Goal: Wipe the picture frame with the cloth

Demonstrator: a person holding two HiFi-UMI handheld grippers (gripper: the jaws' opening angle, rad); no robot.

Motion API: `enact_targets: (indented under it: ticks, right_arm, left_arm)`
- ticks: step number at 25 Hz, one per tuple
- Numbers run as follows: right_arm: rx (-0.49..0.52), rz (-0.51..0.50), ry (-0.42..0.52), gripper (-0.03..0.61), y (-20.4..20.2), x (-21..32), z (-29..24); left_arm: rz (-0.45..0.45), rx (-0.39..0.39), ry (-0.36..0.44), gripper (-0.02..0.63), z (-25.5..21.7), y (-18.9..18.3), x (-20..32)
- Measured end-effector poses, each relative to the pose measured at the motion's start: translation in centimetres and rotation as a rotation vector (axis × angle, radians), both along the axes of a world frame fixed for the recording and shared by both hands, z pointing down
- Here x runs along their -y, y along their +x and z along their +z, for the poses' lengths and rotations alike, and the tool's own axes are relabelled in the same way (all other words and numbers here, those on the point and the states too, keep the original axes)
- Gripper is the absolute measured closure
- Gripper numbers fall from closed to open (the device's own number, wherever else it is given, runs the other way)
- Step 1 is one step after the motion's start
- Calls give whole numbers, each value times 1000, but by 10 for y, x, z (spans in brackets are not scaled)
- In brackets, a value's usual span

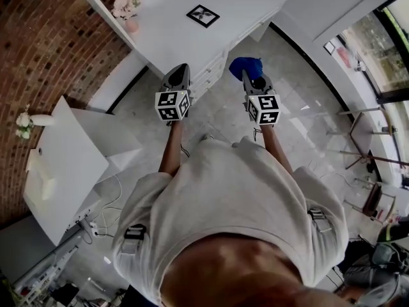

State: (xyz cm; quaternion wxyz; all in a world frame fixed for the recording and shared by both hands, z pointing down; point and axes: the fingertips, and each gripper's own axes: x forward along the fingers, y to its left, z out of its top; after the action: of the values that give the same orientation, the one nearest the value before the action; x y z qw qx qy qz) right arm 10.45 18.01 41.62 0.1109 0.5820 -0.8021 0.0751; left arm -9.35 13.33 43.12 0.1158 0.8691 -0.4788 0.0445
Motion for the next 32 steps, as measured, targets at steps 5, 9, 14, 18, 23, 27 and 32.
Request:
enact_targets:
  ticks: [5, 9, 14, 18, 23, 27, 32]
  right_arm:
    - [-10, 16, -15, 521, -3, 9, 6]
    - [-7, 19, -26, 520, -1, 16, 9]
    - [7, 5, -58, 520, 2, 29, 25]
    - [22, -29, -76, 520, 4, 52, 35]
    - [51, -83, -77, 520, 10, 99, 39]
    - [73, -115, -76, 520, 26, 144, 40]
    - [92, -163, -78, 522, 52, 193, 37]
  left_arm:
    - [18, -12, -13, 595, 8, 0, 13]
    - [29, -13, -31, 595, 14, 5, 20]
    - [15, 4, -63, 595, 28, 7, 29]
    - [-27, 17, -81, 595, 35, 3, 44]
    - [-82, 45, -86, 595, 36, 7, 77]
    - [-112, 70, -83, 595, 31, 22, 112]
    - [-157, 93, -85, 595, 23, 48, 151]
